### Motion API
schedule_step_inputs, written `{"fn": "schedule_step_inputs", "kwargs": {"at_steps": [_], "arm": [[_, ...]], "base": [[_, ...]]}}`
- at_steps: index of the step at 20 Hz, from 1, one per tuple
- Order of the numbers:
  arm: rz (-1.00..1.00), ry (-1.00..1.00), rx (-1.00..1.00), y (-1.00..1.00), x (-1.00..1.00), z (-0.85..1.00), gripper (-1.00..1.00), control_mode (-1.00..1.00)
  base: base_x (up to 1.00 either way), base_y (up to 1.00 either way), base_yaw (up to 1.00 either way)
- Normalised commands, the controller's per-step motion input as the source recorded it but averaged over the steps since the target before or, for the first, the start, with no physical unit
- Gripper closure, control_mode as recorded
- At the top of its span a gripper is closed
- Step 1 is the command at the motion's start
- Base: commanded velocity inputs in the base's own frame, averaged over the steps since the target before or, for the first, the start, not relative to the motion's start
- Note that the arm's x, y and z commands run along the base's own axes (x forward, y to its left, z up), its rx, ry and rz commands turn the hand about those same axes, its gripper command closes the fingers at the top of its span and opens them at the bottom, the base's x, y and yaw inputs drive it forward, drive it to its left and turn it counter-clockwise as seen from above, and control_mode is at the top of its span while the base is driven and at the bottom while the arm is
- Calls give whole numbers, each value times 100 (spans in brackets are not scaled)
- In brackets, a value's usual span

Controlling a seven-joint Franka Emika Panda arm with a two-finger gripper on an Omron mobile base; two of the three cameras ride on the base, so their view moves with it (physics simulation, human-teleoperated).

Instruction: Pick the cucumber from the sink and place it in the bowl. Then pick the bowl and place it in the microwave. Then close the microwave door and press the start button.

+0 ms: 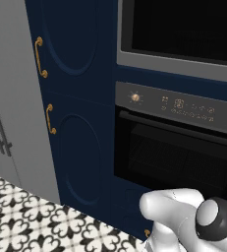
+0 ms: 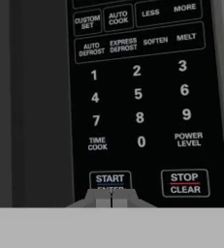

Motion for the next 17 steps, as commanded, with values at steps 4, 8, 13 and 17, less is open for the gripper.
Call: {"fn": "schedule_step_inputs", "kwargs": {"at_steps": [4,8,13,17], "arm": [[0,0,0,-1,24,0,100,-100],[0,0,1,-11,25,0,100,-100],[0,0,0,-7,46,0,100,-100],[0,1,0,0,97,-10,100,-100]], "base": [[0,0,0],[0,0,0],[0,0,0],[0,0,0]]}}
